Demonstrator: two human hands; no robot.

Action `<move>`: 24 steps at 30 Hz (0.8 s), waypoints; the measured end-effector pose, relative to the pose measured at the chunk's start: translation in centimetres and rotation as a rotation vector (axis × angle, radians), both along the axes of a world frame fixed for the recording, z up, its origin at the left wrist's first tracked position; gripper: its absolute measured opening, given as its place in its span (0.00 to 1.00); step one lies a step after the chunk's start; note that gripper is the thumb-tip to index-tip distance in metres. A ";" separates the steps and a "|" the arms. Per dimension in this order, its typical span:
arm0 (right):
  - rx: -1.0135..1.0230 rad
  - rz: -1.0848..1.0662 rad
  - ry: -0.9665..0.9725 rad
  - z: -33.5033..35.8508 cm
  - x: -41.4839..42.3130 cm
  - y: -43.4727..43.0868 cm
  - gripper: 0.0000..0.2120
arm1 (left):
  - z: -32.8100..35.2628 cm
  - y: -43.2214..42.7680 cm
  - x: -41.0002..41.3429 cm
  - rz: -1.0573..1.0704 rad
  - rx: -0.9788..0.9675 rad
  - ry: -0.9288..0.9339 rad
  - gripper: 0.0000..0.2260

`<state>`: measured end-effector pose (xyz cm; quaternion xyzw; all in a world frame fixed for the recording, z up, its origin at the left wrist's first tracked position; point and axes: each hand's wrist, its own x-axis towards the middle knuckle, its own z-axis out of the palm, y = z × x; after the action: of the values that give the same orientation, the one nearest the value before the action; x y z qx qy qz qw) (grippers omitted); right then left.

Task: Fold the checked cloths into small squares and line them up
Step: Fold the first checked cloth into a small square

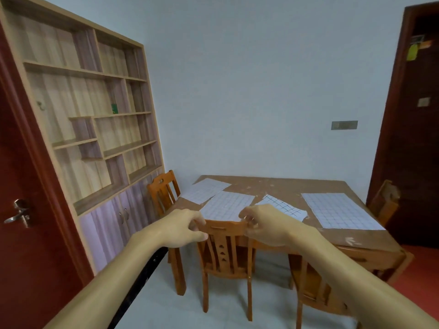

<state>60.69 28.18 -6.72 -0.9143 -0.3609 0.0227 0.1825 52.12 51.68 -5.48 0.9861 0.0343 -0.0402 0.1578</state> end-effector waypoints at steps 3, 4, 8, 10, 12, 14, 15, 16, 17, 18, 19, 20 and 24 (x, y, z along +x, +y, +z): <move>-0.007 -0.036 0.026 0.1 4.5 2.0 0.22 | 0.3 2.5 5.5 -0.043 -0.011 -0.013 0.19; -0.015 -0.051 0.033 0.2 5.9 2.6 0.22 | 0.5 3.1 7.3 -0.055 -0.018 -0.009 0.20; -0.007 -0.139 0.010 0.5 11.4 3.8 0.21 | 0.7 4.3 14.5 -0.122 -0.047 -0.008 0.22; -0.022 -0.168 0.011 0.3 13.7 3.9 0.20 | 0.1 4.4 17.7 -0.146 -0.079 0.004 0.21; -0.050 -0.192 0.025 0.1 16.0 3.7 0.20 | -0.8 4.4 20.6 -0.176 -0.090 0.031 0.21; -0.056 -0.223 0.038 -0.4 18.5 3.4 0.20 | -1.6 4.4 23.5 -0.200 -0.092 0.050 0.21; -0.060 -0.240 0.039 -0.7 19.9 3.2 0.20 | -1.9 4.3 25.0 -0.211 -0.091 0.055 0.21; -0.066 -0.257 0.043 -1.0 21.2 2.9 0.20 | -2.3 4.2 26.4 -0.221 -0.088 0.059 0.21; -0.070 -0.270 0.050 -1.5 22.5 2.6 0.21 | -2.6 4.1 27.9 -0.230 -0.091 0.064 0.21; -0.073 -0.279 0.059 -1.9 23.9 2.4 0.21 | -3.0 3.8 29.3 -0.240 -0.097 0.071 0.21; -0.075 -0.284 0.066 -2.4 25.3 2.1 0.21 | -3.4 3.5 30.7 -0.250 -0.105 0.079 0.21; -0.077 -0.292 0.074 -2.9 26.6 1.8 0.21 | -3.8 3.2 32.2 -0.257 -0.108 0.091 0.20; -0.079 -0.305 0.105 -4.7 32.4 0.6 0.21 | -4.8 1.7 38.8 -0.294 -0.062 0.119 0.20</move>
<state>93.08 28.77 -11.38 -0.9625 -0.2065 0.0567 0.1664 90.97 53.37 -10.28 0.9710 -0.1023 -0.1222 0.1785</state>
